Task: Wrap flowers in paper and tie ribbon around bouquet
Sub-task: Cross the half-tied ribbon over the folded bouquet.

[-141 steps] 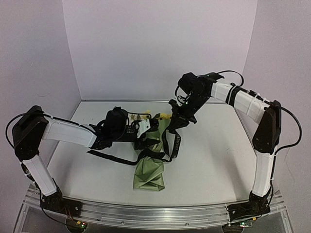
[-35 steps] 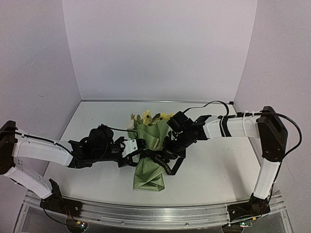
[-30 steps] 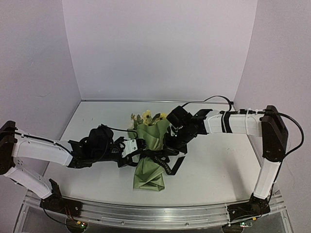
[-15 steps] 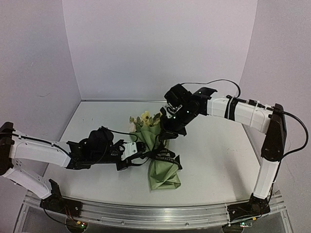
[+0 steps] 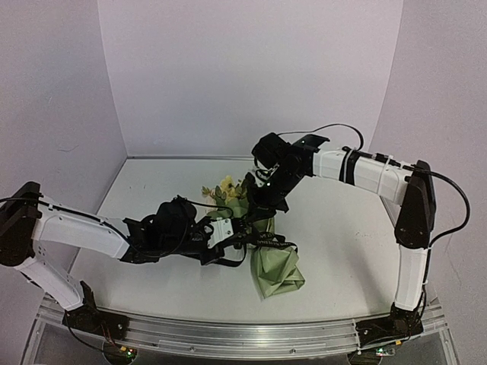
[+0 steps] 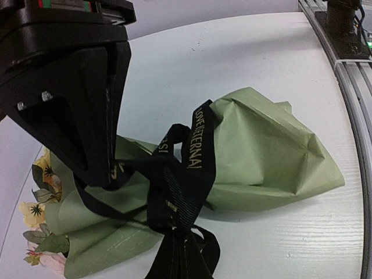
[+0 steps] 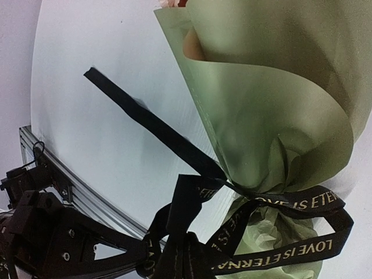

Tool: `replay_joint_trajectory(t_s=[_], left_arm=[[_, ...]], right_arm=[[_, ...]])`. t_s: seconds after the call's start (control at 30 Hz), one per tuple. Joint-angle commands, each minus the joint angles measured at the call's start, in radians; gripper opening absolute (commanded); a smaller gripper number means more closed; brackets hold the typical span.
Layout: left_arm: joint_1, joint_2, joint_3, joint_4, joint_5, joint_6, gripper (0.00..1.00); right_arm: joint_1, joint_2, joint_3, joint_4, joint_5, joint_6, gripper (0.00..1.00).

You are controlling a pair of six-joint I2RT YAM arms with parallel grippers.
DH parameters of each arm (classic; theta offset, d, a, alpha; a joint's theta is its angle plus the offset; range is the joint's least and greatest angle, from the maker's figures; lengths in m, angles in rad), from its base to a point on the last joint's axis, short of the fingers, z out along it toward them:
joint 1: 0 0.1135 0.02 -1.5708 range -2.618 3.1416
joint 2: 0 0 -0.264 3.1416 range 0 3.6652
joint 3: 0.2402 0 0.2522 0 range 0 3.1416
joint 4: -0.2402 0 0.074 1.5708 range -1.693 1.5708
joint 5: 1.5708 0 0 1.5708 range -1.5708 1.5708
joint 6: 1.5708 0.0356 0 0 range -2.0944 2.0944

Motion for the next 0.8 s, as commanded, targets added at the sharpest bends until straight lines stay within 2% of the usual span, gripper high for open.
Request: replay_joint_trajectory(t_s=[0.0, 0.27, 0.5, 0.67, 0.77], left_arm=[[-0.003, 0.058, 0.101, 0.079, 0.045, 0.003, 0.0], [-0.027, 0.199, 0.246, 0.021, 0.107, 0.064, 0.03], [-0.034, 0.287, 0.318, 0.011, 0.101, 0.033, 0.11], [-0.034, 0.32, 0.352, 0.039, 0.078, -0.024, 0.22], [-0.034, 0.315, 0.353, 0.07, 0.078, -0.068, 0.34]], right_arm=[[-0.031, -0.027, -0.022, -0.015, -0.042, -0.036, 0.0], [-0.059, -0.042, -0.023, -0.014, -0.127, -0.078, 0.0], [-0.08, -0.056, -0.06, -0.01, -0.162, -0.118, 0.0], [-0.097, -0.068, -0.097, 0.006, -0.174, -0.143, 0.0], [-0.108, -0.08, -0.121, 0.021, -0.18, -0.154, 0.0]])
